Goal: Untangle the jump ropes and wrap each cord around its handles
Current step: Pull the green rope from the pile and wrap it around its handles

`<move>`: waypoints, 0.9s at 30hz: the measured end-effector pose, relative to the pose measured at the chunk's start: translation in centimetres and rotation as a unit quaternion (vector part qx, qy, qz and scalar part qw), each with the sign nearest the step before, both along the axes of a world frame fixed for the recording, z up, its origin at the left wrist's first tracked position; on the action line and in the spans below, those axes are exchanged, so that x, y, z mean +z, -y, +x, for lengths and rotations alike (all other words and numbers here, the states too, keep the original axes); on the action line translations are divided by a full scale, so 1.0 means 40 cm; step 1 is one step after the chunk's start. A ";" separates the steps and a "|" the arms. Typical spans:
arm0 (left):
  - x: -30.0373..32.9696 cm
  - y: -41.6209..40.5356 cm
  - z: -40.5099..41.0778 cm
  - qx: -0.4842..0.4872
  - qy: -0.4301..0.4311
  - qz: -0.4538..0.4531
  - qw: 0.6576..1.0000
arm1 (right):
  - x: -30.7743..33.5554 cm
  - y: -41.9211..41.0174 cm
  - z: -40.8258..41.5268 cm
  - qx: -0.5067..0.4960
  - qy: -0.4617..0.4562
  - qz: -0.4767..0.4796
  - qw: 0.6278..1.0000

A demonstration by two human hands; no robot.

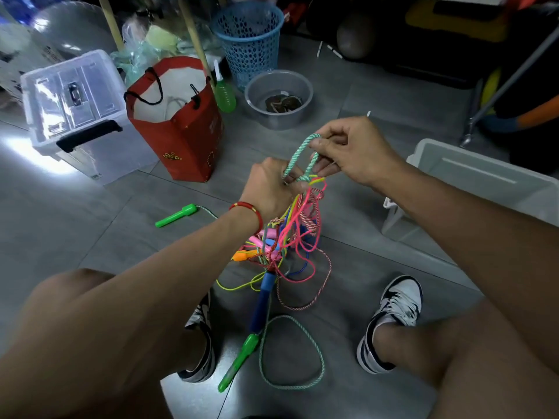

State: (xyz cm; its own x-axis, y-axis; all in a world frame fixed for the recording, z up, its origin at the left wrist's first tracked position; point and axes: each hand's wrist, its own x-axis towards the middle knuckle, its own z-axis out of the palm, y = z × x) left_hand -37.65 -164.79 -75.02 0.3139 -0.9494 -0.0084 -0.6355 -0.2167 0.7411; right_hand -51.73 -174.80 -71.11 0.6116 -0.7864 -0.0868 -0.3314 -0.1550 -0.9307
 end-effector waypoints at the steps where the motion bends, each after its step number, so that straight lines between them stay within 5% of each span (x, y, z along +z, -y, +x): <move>1: 0.005 -0.002 0.005 0.009 -0.003 -0.005 1.000 | -0.008 0.003 -0.002 0.000 -0.009 0.014 1.000; 4: 0.006 0.000 0.020 0.069 -0.047 0.000 0.996 | -0.043 -0.014 -0.011 0.079 -0.068 0.026 0.994; 8: -0.004 0.008 0.032 0.107 -0.116 0.023 0.987 | -0.078 -0.038 0.003 0.145 -0.146 -0.088 0.975; 12: 0.029 -0.011 0.052 0.118 -0.067 0.017 0.991 | -0.092 -0.001 0.014 0.131 -0.153 -0.104 0.974; 19: 0.036 -0.034 0.103 0.152 0.033 0.036 0.987 | -0.066 0.016 -0.012 0.170 -0.115 0.023 0.979; 21: 0.030 -0.044 0.101 0.159 0.006 0.045 0.986 | -0.057 0.010 -0.020 0.142 -0.109 0.081 0.981; 27: 0.020 -0.074 0.018 -0.024 0.049 -0.041 0.998 | -0.044 -0.010 -0.004 0.087 -0.154 0.081 0.981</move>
